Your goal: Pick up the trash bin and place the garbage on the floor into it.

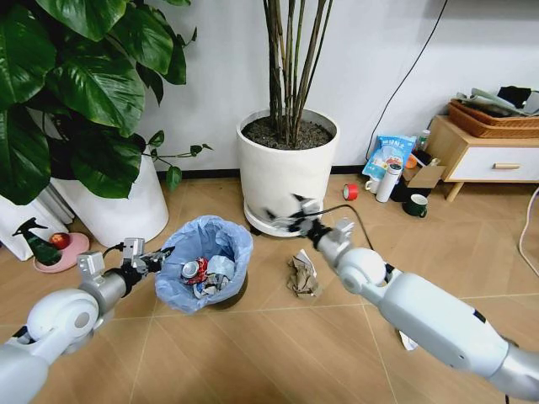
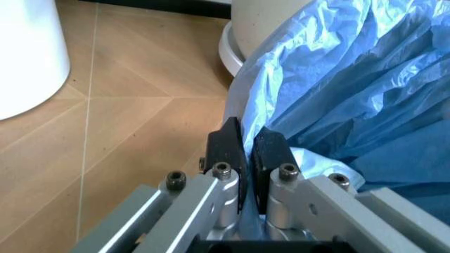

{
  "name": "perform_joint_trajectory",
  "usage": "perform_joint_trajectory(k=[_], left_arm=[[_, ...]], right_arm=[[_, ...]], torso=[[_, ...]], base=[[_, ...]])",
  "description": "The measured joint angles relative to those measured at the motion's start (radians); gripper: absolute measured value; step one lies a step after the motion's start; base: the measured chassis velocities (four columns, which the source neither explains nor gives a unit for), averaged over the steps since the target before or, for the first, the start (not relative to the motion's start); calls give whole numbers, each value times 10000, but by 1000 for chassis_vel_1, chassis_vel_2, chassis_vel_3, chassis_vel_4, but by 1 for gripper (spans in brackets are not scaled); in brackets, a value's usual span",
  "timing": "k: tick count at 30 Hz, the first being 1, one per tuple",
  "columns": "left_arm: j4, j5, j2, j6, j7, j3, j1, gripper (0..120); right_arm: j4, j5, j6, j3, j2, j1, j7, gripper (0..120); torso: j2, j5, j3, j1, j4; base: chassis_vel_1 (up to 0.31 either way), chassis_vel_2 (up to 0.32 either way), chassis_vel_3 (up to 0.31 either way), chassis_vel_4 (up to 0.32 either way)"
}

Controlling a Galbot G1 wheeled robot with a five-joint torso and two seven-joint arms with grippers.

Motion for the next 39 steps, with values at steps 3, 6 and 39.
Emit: perform_joint_trajectory(k=[3,6,39], left_arm=[[-81,-32,41,-1,-1,-110,98,0],[-138,-37,76,-3,-1,-198,258,0],[-107,-30,32,-60,22,-241,262,0]], right_arm=[[-901,171,-96,-10,87,-566,-33,100],[-1898,157,-111,-128,479,-749,-43,100],[-8561,-2683,-458,53,4949,594,862,100]], torso=[[0,0,-1,0,-3],[0,-1,0,0,-3],[0,-3,1,0,2]], base=[[0,0,0,0],[0,0,0,0],[0,0,0,0]])
